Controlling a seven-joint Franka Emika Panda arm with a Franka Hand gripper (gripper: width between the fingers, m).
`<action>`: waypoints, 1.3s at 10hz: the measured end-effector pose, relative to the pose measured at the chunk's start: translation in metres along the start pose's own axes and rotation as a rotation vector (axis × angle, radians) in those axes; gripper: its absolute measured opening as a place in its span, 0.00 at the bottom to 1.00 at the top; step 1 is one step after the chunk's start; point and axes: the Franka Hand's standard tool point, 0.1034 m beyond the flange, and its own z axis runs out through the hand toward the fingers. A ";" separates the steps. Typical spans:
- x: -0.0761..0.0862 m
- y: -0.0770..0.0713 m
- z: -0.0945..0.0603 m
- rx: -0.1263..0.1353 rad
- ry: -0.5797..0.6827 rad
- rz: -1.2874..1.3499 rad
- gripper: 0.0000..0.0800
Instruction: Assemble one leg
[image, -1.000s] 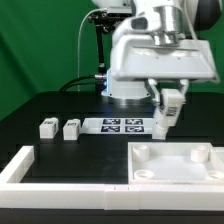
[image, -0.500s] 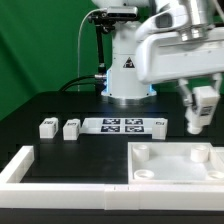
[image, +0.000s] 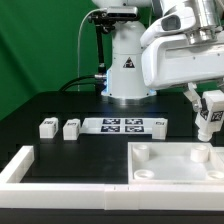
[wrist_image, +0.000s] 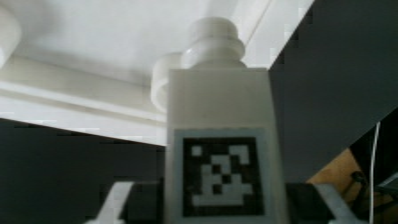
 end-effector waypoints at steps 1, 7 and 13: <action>0.000 0.000 0.000 0.000 0.000 0.000 0.37; 0.032 0.007 0.029 0.039 0.010 0.018 0.37; 0.033 0.022 0.056 0.032 0.036 0.041 0.37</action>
Offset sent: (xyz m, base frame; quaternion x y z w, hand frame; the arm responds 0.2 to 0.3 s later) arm 0.0420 0.0229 -0.0042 0.0187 -0.0002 -0.0076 0.9998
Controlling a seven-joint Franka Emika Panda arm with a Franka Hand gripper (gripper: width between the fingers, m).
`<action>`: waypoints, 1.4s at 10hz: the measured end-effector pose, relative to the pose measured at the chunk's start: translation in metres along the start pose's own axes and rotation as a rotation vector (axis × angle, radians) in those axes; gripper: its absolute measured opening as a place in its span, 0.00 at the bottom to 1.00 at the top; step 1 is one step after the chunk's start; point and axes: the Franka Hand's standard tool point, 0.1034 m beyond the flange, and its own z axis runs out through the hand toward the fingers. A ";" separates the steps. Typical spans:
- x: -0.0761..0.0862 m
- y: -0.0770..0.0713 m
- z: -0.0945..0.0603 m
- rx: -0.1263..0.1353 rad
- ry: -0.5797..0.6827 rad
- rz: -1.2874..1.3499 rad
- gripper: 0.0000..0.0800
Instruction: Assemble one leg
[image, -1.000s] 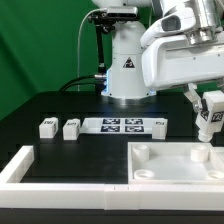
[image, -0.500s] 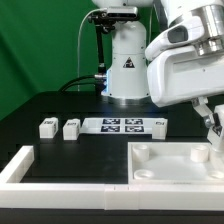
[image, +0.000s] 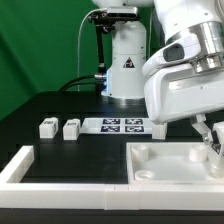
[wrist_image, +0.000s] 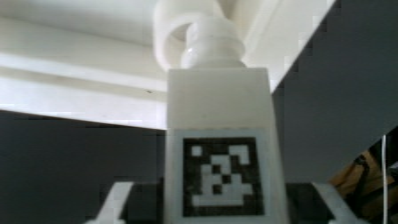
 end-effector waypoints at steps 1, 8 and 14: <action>0.000 -0.001 0.000 0.001 -0.001 0.001 0.37; -0.021 0.008 -0.003 -0.078 0.087 0.008 0.37; -0.028 0.012 0.001 -0.085 0.094 0.002 0.46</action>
Offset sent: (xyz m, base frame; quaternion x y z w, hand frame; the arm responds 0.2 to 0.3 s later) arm 0.0000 0.0000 0.0000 0.0000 0.0000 0.0000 1.0000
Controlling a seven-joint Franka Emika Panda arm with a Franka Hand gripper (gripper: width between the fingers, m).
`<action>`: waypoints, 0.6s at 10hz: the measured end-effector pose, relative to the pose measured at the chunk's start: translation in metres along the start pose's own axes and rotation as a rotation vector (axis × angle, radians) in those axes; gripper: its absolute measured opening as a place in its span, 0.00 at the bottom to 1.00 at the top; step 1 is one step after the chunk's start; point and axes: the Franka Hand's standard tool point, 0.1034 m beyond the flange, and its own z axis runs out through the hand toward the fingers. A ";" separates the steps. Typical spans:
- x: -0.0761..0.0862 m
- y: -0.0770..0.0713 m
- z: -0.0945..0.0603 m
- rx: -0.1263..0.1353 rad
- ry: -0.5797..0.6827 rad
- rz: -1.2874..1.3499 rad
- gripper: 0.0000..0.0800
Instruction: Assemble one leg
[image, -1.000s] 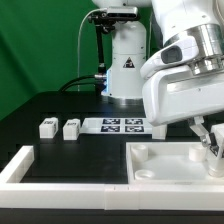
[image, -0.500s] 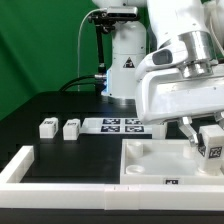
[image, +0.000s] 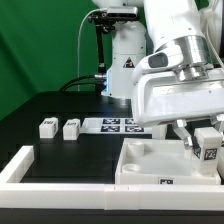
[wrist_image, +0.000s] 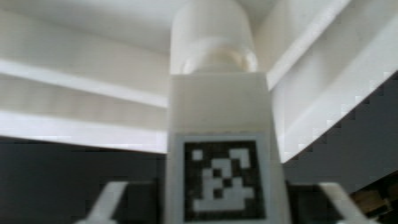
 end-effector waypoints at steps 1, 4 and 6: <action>0.000 0.000 0.000 0.000 -0.001 0.000 0.63; -0.001 0.000 0.001 0.001 -0.002 0.001 0.80; -0.001 0.000 0.001 0.001 -0.003 0.001 0.81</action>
Offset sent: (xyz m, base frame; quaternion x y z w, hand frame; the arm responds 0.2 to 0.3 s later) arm 0.0000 0.0000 0.0000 0.0000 0.0000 0.0000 1.0000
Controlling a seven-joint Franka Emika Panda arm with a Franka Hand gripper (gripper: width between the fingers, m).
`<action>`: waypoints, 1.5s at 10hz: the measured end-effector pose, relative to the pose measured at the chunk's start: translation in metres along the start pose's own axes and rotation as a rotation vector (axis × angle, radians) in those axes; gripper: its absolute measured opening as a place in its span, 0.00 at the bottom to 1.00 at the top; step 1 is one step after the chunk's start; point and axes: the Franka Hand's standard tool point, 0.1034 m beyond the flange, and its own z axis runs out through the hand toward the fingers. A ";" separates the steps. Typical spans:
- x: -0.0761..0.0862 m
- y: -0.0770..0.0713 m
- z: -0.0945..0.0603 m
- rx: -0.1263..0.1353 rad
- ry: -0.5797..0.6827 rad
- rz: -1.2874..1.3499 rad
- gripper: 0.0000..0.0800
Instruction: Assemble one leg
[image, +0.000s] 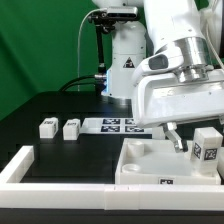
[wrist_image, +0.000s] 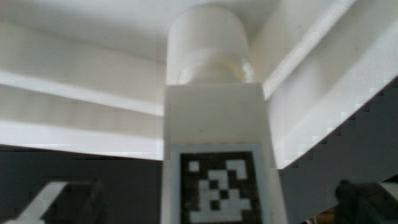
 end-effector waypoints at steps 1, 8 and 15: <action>0.000 0.000 0.000 0.000 0.000 0.000 0.81; 0.011 0.002 -0.007 0.030 -0.073 0.044 0.81; 0.028 0.000 -0.012 0.182 -0.503 0.095 0.81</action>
Offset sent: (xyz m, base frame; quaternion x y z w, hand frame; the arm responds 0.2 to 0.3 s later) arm 0.0000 0.0000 0.0000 0.0000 0.0000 0.0000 1.0000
